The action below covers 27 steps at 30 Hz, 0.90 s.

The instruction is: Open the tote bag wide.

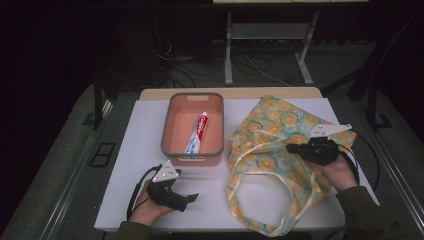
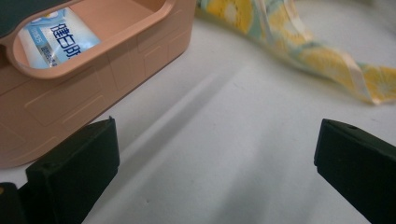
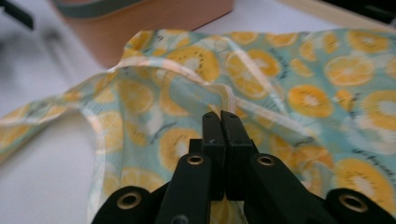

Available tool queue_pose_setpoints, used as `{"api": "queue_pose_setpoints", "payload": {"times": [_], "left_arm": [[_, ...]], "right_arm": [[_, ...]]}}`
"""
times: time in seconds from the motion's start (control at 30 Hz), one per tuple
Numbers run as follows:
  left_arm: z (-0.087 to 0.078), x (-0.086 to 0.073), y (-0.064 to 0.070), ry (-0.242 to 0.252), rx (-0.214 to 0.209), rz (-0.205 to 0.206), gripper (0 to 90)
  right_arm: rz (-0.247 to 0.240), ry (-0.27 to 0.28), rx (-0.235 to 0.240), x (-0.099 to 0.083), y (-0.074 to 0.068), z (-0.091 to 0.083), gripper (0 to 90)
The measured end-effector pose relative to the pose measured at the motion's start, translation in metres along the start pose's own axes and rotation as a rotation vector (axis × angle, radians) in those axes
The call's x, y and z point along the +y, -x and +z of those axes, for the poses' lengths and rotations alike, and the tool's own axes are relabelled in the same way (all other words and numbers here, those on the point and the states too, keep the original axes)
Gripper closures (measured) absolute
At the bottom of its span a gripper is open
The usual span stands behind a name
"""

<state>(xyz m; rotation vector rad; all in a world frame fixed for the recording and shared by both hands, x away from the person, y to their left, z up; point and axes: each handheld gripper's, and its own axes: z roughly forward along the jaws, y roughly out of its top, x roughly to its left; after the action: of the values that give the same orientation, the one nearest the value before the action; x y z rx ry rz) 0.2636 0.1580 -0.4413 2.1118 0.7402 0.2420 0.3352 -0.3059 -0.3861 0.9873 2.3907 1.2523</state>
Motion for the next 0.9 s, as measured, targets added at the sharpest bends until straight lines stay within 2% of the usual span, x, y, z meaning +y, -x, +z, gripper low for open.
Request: {"api": "queue_pose_setpoints", "payload": {"times": [0.1,0.17,0.33,0.4,0.43,0.47,0.5,0.53,0.57,0.6,0.67,0.73,0.8,0.9], "left_arm": [[0.0,0.0,0.0,0.001,0.001,-0.001,0.0],[-0.001,0.0,0.0,0.003,0.002,-0.001,0.0],[-0.001,0.0,-0.001,0.005,0.0,-0.004,0.0],[-0.001,0.0,0.0,0.005,-0.001,-0.001,0.0],[-0.001,0.0,0.0,0.006,-0.002,-0.002,0.0],[-0.001,0.0,0.0,0.005,-0.001,0.0,0.0],[-0.001,0.0,0.0,0.005,-0.002,0.0,0.0],[-0.001,0.0,0.0,0.006,-0.002,0.002,0.0],[-0.001,0.0,0.0,0.007,-0.002,0.001,0.0],[-0.002,0.0,0.0,0.007,-0.001,0.0,0.0],[-0.002,0.0,0.0,0.007,-0.002,0.001,0.0],[-0.002,0.0,0.0,0.009,-0.002,0.002,0.0],[-0.002,0.0,0.0,0.01,-0.001,0.001,0.0],[-0.003,0.0,0.0,0.011,0.0,0.001,0.0]], "right_arm": [[0.031,0.027,-0.025,0.006,0.013,0.001,89.2],[0.048,0.047,-0.023,0.008,0.018,0.002,89.3],[0.053,0.083,-0.003,0.014,0.016,0.0,89.3],[0.047,0.114,0.013,0.019,0.012,-0.006,89.3],[0.04,0.147,0.044,0.024,0.006,-0.011,89.3],[0.04,0.147,0.044,0.024,0.006,-0.011,89.3],[0.019,0.173,0.085,0.03,-0.004,-0.016,89.3],[0.004,0.184,0.105,0.034,-0.01,-0.019,89.3],[0.004,0.184,0.105,0.034,-0.01,-0.019,89.3],[-0.024,0.194,0.136,0.039,-0.021,-0.021,89.3],[-0.04,0.204,0.168,0.041,-0.03,-0.021,89.3],[-0.055,0.191,0.166,0.041,-0.033,-0.02,89.2],[-0.076,0.155,0.126,0.038,-0.033,-0.014,89.3],[-0.043,0.108,0.065,0.027,-0.018,-0.004,89.2]]}}
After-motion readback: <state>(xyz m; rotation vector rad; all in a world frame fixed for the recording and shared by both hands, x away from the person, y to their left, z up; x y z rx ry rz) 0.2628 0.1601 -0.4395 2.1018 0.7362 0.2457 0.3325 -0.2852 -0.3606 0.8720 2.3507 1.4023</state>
